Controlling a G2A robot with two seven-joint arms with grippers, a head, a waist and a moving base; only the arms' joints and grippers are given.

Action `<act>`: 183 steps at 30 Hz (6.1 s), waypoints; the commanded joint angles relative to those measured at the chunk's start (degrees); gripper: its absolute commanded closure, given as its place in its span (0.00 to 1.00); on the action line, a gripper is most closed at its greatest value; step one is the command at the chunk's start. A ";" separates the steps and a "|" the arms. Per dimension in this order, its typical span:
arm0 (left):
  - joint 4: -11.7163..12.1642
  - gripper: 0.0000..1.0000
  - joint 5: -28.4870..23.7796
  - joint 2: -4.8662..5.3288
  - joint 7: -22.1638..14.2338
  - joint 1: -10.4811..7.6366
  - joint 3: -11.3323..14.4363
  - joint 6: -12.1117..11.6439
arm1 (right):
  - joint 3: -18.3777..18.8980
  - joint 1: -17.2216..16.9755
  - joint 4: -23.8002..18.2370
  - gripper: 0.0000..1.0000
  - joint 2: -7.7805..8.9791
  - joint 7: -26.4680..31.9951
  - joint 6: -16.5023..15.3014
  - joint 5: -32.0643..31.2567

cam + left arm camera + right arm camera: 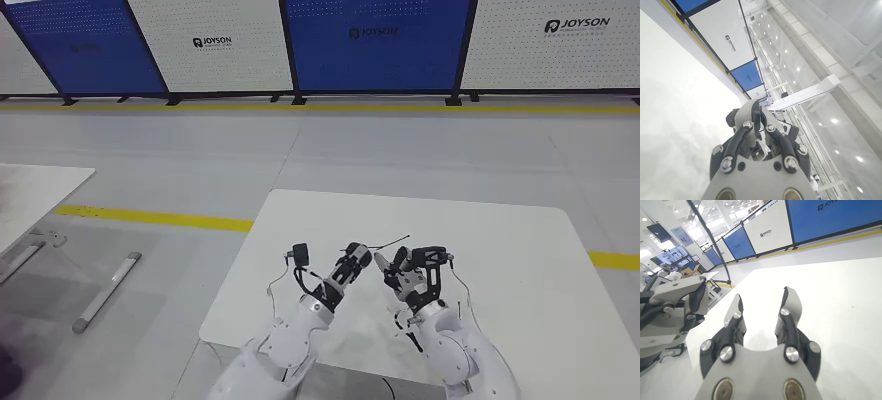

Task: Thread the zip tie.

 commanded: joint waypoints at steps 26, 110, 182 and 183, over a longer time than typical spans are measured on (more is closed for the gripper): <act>2.55 1.00 2.43 -0.82 1.96 -1.41 2.51 -0.28 | -0.30 -0.07 -0.31 0.72 0.46 -0.76 -1.28 1.11; -2.66 1.00 6.04 -1.29 1.51 1.89 2.42 -4.61 | -2.41 1.43 1.19 1.00 1.47 0.17 0.33 -1.13; 9.77 1.00 3.15 -2.50 15.49 -3.39 -4.41 1.16 | 29.83 -14.65 -12.43 0.00 3.86 -12.24 5.00 48.44; 9.77 1.00 3.15 -2.50 15.49 -3.39 -4.41 1.16 | 29.83 -14.65 -12.43 0.00 3.86 -12.24 5.00 48.44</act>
